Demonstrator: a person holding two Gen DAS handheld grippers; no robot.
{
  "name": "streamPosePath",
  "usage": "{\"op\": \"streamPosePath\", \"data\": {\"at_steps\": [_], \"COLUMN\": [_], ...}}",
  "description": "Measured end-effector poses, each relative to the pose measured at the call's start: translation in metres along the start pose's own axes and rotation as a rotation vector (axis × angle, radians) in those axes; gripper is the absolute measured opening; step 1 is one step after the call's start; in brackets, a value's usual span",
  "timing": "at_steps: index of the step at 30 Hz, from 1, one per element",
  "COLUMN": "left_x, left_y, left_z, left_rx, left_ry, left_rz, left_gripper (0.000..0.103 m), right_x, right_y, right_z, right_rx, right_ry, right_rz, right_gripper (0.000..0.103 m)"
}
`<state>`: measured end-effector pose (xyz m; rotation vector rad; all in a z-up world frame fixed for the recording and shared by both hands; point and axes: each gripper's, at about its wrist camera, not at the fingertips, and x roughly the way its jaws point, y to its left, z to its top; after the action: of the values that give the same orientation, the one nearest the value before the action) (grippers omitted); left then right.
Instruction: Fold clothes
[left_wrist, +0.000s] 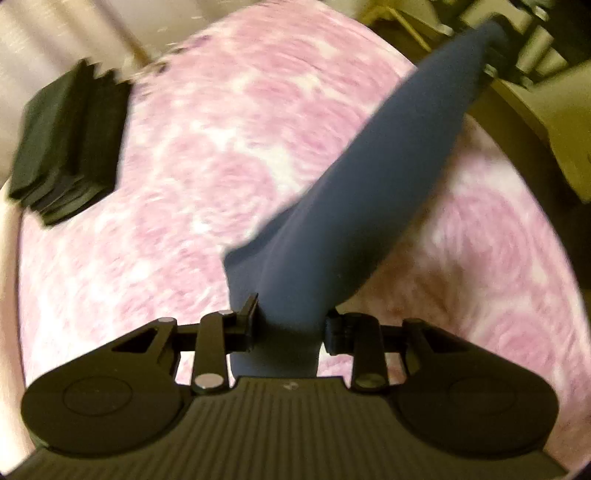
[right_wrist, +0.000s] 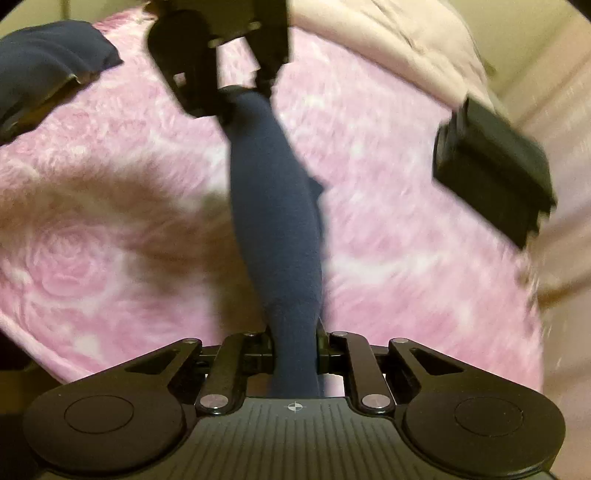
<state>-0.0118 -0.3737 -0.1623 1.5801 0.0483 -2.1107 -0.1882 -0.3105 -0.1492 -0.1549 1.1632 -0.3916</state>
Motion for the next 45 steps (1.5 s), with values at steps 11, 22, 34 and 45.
{"op": "streamPosePath", "data": {"at_steps": [11,22,34,45], "left_x": [-0.079,0.015,-0.026,-0.041], "left_y": [-0.054,-0.243,-0.236,-0.167], "left_z": [-0.017,-0.003,0.018,-0.05], "left_rx": [-0.274,-0.335,-0.792,-1.036], "left_ry": [-0.024,0.112,0.153,0.046], "left_rz": [0.259,0.157,0.096,0.233], "left_gripper": [0.029,0.036,0.038,0.047], "right_x": [-0.009,0.044,0.032,0.01], "right_y": [-0.064,0.025,-0.026,-0.082], "right_z": [0.034,-0.11,-0.156,-0.155], "right_rx": [-0.482,-0.722,-0.715,-0.225], "right_ry": [-0.26,-0.148,-0.266,-0.189], "right_rz": [-0.066,0.181,0.311,0.189], "right_gripper": [0.013,0.014,0.014,0.086]}}
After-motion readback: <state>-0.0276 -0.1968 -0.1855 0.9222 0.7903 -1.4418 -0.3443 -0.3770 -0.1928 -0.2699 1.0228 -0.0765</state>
